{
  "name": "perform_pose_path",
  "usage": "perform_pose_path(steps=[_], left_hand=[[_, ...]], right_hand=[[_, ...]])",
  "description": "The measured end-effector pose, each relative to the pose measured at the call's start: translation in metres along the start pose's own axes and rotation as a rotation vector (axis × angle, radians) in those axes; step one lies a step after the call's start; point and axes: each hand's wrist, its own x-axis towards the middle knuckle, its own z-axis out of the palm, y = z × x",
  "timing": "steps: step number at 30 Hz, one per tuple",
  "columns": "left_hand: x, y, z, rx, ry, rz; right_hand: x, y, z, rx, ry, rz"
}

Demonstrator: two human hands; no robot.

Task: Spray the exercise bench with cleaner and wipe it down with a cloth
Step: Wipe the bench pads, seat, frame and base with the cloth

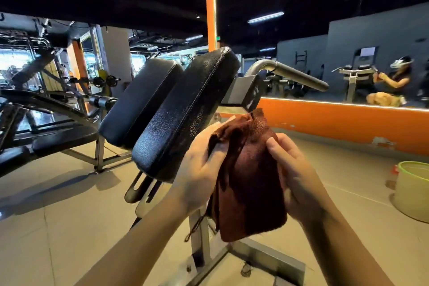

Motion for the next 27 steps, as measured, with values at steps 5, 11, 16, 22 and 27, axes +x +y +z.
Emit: perform_pose_path(steps=[5,11,16,22,27], left_hand=[[0.021,-0.005,-0.006,0.471,0.063,0.117],[0.036,-0.016,-0.046,0.699,0.171,0.244],[0.051,-0.049,-0.083,0.921,0.096,0.209],[0.057,-0.068,-0.084,0.694,0.048,0.067],[0.055,-0.066,-0.082,0.668,0.002,0.066]], right_hand=[[0.007,-0.012,0.004,0.089,0.217,-0.018],[0.035,-0.017,0.007,0.005,0.539,-0.277],[0.102,0.010,0.033,-0.578,0.526,-0.678],[0.118,0.068,0.046,-0.720,0.543,-0.819],[0.122,0.062,0.033,-0.757,0.412,-0.761]])
